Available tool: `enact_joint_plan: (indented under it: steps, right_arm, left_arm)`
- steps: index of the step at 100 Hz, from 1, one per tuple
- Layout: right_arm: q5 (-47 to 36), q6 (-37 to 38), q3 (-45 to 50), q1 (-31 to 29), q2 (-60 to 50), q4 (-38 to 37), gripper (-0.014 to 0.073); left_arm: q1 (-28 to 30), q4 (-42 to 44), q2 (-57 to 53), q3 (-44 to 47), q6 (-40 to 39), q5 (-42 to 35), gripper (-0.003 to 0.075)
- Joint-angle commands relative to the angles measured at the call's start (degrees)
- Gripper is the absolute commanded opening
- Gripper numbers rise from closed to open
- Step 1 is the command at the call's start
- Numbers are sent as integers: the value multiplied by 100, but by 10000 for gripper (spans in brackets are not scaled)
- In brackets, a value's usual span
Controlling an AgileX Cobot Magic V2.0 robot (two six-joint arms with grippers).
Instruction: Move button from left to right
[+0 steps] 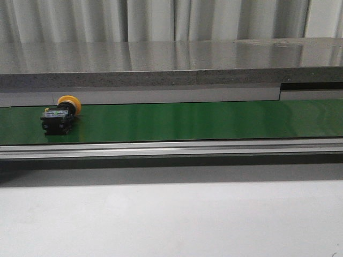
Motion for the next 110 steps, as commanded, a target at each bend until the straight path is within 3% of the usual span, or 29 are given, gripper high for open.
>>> enact_joint_plan:
  steps: [1,15,56,95,110]
  right_arm:
    - [-496,-12,-99,-5,-109,-58,-68]
    - [-496,-12,-99,-5,-109,-58,-68]
    - [-496,-12,-99,-5,-109,-58,-68]
    - [-876,-12,-147,-5,-109,-69,-68]
    - [-485,-12,-546,-5,-56,-69,-68]
  left_arm:
    - [-47,-71,27,-159,17,-334,507]
    - [-47,-71,27,-159,17,-334,404]
    - [-47,-71,27,-159,17,-334,-22]
    - [-47,-71,27,-159,17,-334,-21]
    - [-47,-85,27,-159,17,-345,-20]
